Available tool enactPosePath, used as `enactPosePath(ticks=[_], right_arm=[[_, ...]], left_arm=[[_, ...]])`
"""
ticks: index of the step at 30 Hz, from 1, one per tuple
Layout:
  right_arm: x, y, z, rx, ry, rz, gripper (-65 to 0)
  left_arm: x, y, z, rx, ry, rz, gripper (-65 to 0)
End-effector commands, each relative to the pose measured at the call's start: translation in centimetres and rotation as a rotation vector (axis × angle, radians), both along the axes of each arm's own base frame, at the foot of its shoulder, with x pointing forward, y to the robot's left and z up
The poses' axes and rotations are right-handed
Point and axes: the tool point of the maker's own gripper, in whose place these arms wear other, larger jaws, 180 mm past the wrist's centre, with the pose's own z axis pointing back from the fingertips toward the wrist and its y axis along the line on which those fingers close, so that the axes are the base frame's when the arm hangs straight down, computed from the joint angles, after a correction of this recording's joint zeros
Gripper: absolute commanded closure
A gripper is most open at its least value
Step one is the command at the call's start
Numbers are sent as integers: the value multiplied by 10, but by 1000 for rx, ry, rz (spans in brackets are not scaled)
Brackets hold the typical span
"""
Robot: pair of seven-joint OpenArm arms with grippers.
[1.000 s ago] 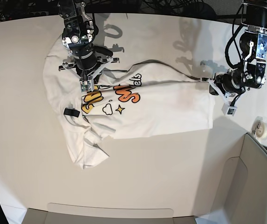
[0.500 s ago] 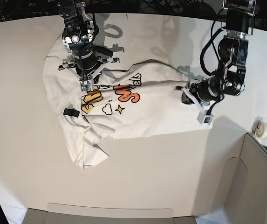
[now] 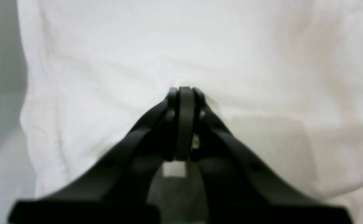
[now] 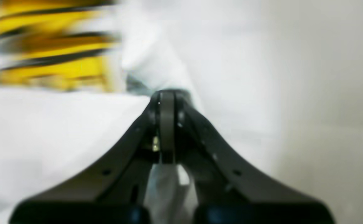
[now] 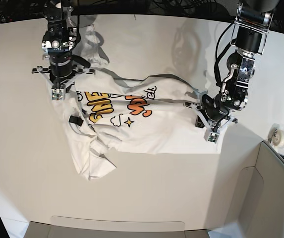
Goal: Layout the t-shirt on the table in an organized manner, then fold the t-shirt properly
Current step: 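Drag the grasped shirt edges apart with both grippers, spreading the print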
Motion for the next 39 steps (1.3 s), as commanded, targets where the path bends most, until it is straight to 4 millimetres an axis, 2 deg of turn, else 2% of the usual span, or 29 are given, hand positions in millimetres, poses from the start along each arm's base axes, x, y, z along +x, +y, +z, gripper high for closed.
enactPosePath(ticks=[1, 6, 11, 13, 14, 15, 18, 22, 24, 26, 28, 32, 34, 37, 39], right_arm=[[6, -12, 11, -19, -42, -22, 0], [7, -68, 26, -124, -59, -83, 0], [-11, -141, 35, -190, -57, -262, 0], [-14, -149, 41, -187, -73, -294, 0], [-12, -145, 47, -189, -90, -280, 0], [-7, -133, 55, -186, -113, -237, 0], [11, -69, 67, -122, -168, -75, 0], [36, 27, 81, 1, -239, 130, 0], [46, 61, 79, 47, -241, 195, 0], [52, 83, 66, 90, -210, 218, 0], [60, 95, 43, 121, -153, 224, 0], [72, 104, 6, 135, -56, 227, 0], [75, 105, 0, 138, -38, 227, 0], [79, 98, 1, 121, -41, 209, 0], [80, 75, 0, 69, -41, 164, 0]], left_arm=[[-53, 40, -36, 161, 241, 28, 0], [-57, 50, -31, 192, 227, 15, 0], [-58, 54, -29, 203, 230, 14, 0], [-63, 54, -32, 204, 241, 14, 0], [-65, 54, -34, 204, 246, 13, 0], [-67, 54, -35, 204, 250, 13, 0], [-67, 51, -36, 196, 250, 11, 0], [-72, 40, -41, 203, 266, -30, 0], [-74, 38, -43, 205, 271, -40, 0], [-74, 38, -43, 205, 271, -40, 0], [-75, 38, -43, 205, 273, -40, 0], [-79, 38, -45, 205, 280, -41, 0], [-83, 38, -48, 205, 290, -42, 0], [-84, 38, -48, 205, 291, -42, 0], [-84, 38, -48, 205, 290, -42, 0]])
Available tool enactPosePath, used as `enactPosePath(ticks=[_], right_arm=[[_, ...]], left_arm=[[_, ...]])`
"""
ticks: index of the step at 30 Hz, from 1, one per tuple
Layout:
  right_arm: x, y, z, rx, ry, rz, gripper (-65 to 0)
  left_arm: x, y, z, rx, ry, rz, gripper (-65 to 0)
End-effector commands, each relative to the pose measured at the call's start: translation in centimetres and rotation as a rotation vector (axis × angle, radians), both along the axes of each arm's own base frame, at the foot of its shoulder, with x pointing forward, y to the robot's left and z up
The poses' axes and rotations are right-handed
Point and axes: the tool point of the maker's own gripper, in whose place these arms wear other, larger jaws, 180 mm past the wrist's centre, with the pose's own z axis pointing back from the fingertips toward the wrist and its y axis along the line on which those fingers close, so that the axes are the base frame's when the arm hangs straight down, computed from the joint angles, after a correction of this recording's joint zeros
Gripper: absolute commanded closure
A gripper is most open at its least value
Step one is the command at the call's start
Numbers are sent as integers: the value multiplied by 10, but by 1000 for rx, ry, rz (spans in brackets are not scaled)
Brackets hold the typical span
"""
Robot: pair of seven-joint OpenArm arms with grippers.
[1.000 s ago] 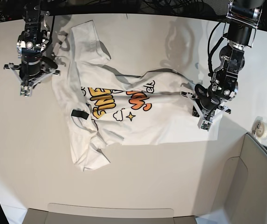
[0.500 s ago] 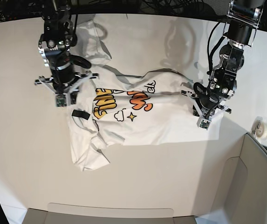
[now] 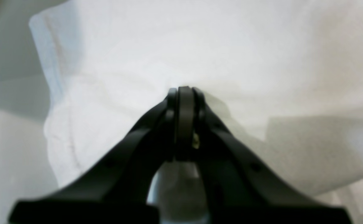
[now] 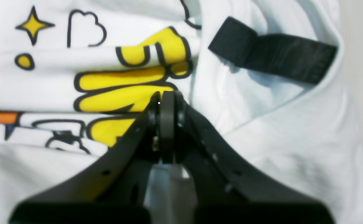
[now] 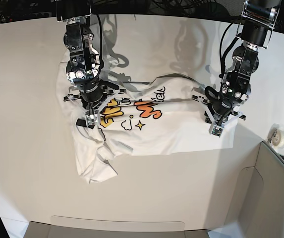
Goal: Layout the t-shirt on the table in an organized manner, then fold the t-shirt properly
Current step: 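Drag the grasped shirt edges apart with both grippers, spreading the print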
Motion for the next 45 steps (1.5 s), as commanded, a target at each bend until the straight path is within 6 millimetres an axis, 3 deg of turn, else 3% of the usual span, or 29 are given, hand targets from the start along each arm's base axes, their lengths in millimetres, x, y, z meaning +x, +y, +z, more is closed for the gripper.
enactPosePath(ticks=[1, 12, 15, 18, 20, 22, 26, 30, 33, 38, 42, 45], right_arm=[[11, -29, 13, -63, -48, -83, 0], [-4, -159, 14, -485, -16, -286, 0], [-4, -189, 28, -568, -29, -338, 0], [-7, -208, 41, -660, -40, -376, 0], [-6, -217, 59, -734, -76, -406, 0], [-5, -217, 79, -771, -126, -429, 0], [-9, -182, 99, -637, -211, -446, 0], [-4, -106, 82, -477, -207, -291, 0], [-10, -79, 59, -458, -158, -216, 0], [-34, -85, 35, -506, -87, -164, 0], [-58, -108, 11, -587, -7, -124, 0], [-73, -130, 1, -655, 38, -98, 0]], left_arm=[[-64, 16, -44, 79, 292, 10, 0], [-64, 19, -43, 83, 286, 10, 0], [-64, 19, -43, 83, 286, 10, 0], [-64, 19, -43, 83, 286, 10, 0], [-64, 19, -43, 85, 286, 10, 0], [-64, 19, -43, 85, 286, 10, 0], [-64, 18, -44, 83, 288, 11, 0], [-65, 18, -45, 83, 290, 10, 0], [-65, 19, -45, 86, 290, 11, 0], [-59, 28, -35, 101, 267, 12, 0], [-50, 20, -23, 94, 229, -8, 0], [-43, 36, -14, 105, 204, 24, 0]])
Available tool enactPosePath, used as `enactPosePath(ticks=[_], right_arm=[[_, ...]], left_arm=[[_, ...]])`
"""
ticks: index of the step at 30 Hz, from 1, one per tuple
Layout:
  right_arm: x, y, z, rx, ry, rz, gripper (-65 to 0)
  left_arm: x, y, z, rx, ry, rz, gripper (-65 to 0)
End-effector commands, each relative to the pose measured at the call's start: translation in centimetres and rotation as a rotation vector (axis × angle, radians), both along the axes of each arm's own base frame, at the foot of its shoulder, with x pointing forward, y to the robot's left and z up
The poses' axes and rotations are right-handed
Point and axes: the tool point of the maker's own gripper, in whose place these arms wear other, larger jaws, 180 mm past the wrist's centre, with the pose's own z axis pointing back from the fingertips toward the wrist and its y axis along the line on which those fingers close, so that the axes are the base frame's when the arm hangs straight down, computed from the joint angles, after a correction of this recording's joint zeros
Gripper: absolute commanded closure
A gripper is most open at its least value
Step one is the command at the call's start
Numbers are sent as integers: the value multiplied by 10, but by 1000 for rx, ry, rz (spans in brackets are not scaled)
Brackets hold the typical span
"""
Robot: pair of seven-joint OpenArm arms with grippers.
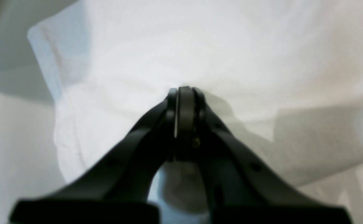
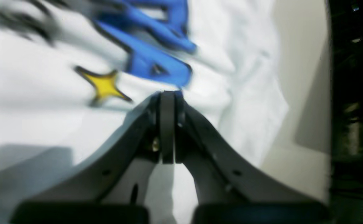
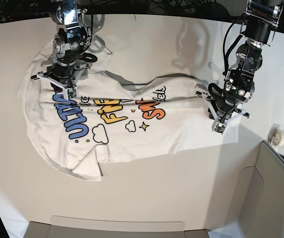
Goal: Layout the t-shirt on the table in an organized manner, then fold the t-shirt properly
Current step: 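Drag the grasped shirt edges apart with both grippers, spreading the print, then release the hem with the left gripper and move it across the shirt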
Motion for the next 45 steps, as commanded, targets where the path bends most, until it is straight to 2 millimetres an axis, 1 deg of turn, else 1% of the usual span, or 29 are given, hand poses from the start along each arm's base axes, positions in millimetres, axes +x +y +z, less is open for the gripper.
enactPosePath(ticks=[1, 3, 4, 8, 10, 12, 14, 15, 16, 17, 19, 21, 22, 24, 25, 26, 27, 29, 30, 31, 34, 35, 37, 39, 42, 43, 45], right_arm=[[-8, -14, 0, -34, 19, -20, 0], [-18, -24, -4, -69, 47, -10, 0], [-22, -28, -5, -80, 60, -6, 0], [-36, -45, -8, -135, 98, 11, 0], [-41, -50, -9, -149, 112, 15, 0], [-43, -48, -9, -145, 110, 15, 0], [-46, -45, -7, -140, 108, 20, 0], [-46, -42, -5, -135, 103, 27, 0], [-47, -40, -4, -130, 99, 28, 0], [-47, -36, -3, -119, 91, 26, 0], [-47, -31, 0, -108, 79, 29, 0], [-48, -28, 5, -102, 65, 33, 0], [-47, -27, 8, -101, 56, 34, 0], [-46, -19, 10, -91, 50, 52, 0], [-45, -13, 10, -85, 48, 67, 0], [-44, -9, 9, -81, 48, 79, 0], [-44, -6, 9, -78, 48, 86, 0], [-44, 1, 7, -70, 51, 104, 0], [-44, 5, 6, -66, 52, 113, 0], [-44, 8, 6, -63, 53, 122, 0], [-45, 10, 5, -60, 57, 126, 0], [-46, 10, 4, -59, 60, 126, 0], [-51, 11, 1, -58, 74, 127, 0], [-53, 11, 0, -57, 77, 127, 0], [-60, 10, -4, -56, 96, 126, 0], [-61, 10, -4, -56, 97, 126, 0], [-63, 10, -5, -56, 102, 126, 0]], left_arm=[[-32, 25, -20, 76, 161, 37, 0], [-28, 29, -16, 74, 148, 52, 0], [-19, 31, -10, 72, 124, 60, 0], [34, 42, 32, 53, -7, 113, 0], [53, 42, 51, 24, -59, 141, 0], [66, 45, 69, -2, -100, 178, -26], [72, 51, 94, -13, -137, 200, -64], [74, 51, 114, -25, -170, 207, -88], [74, 49, 130, -43, -196, 207, -110], [70, 45, 145, -67, -213, 205, -137], [53, 39, 163, -106, -209, 198, -190], [35, 35, 172, -121, -187, 194, -225], [25, 35, 167, -122, -156, 198, -230], [4, 39, 145, -106, -80, 202, -218], [-4, 41, 133, -101, -51, 206, -196], [-12, 42, 117, -104, -18, 212, -161], [-17, 40, 103, -104, 9, 206, -128], [-19, 36, 80, -109, 42, 196, -59], [-17, 35, 73, -113, 50, 193, -47], [-8, 35, 70, -118, 45, 196, -47], [20, 35, 70, -133, 26, 203, -50], [28, 34, 72, -135, 20, 205, -50], [44, 25, 84, -154, -12, 194, -50], [56, 23, 96, -163, -45, 189, -50], [67, 21, 106, -172, -73, 187, -52], [69, 20, 104, -181, -68, 193, -52], [76, 11, 94, -212, -43, 202, -53]])
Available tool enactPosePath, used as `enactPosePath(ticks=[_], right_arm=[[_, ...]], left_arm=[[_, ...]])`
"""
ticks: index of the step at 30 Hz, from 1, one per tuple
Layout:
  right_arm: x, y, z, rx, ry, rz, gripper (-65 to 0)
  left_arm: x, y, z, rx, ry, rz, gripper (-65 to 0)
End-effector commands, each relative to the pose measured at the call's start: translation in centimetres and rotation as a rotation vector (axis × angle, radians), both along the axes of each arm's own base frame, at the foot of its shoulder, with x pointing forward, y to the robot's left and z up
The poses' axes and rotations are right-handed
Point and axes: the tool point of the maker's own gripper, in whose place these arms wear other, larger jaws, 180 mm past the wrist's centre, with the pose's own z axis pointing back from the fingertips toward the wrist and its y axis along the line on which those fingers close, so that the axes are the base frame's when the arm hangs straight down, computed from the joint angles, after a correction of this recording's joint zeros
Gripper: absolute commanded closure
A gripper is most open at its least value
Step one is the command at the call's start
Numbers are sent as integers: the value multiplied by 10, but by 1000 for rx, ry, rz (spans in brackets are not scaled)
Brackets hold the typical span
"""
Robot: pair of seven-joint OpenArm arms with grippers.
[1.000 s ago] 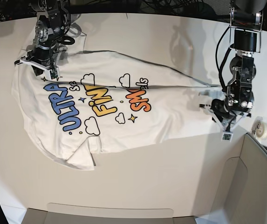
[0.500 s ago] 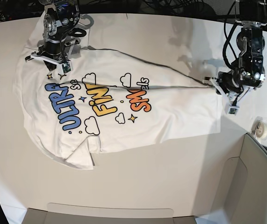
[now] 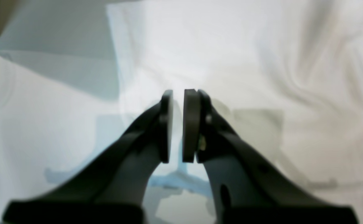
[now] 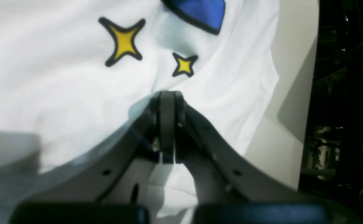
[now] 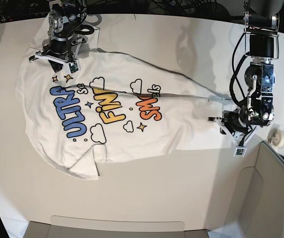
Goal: Layout the t-shirt on the table in an organized manner, then fold the t-shirt properly
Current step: 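Release the hem with the left gripper and move it across the shirt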
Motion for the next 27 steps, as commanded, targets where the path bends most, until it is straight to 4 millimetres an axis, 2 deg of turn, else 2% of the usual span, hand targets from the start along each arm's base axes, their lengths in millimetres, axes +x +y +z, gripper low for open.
enactPosePath(ticks=[1, 4, 7, 11, 16, 18, 20, 24, 27], right_arm=[[-6, 0, -3, 9, 21, -5, 0], [-8, 0, -3, 9, 25, -5, 0], [-8, 0, -4, 9, 27, -5, 0], [-10, 0, -5, 8, 31, -5, 0], [-15, 0, -8, 8, 46, -6, 0], [-24, -1, -14, 7, 74, -8, 0], [-31, -2, -21, 4, 98, -10, 0], [-52, -4, -39, -4, 170, -12, 0], [-60, -5, -42, -6, 187, -10, 0]], left_arm=[[15, -2, 8, -12, -33, -2, -53], [28, -14, -14, -13, -27, -21, -53], [37, -15, -30, 4, -21, -26, -53], [55, -24, -35, 2, -32, -32, -53], [97, -48, -19, -2, -92, -51, -53], [117, -55, -12, -3, -142, -49, -53], [133, -54, -5, 0, -200, -32, -53], [154, -70, 2, -9, -289, -29, -53], [162, -84, 12, -18, -356, -49, -53]])
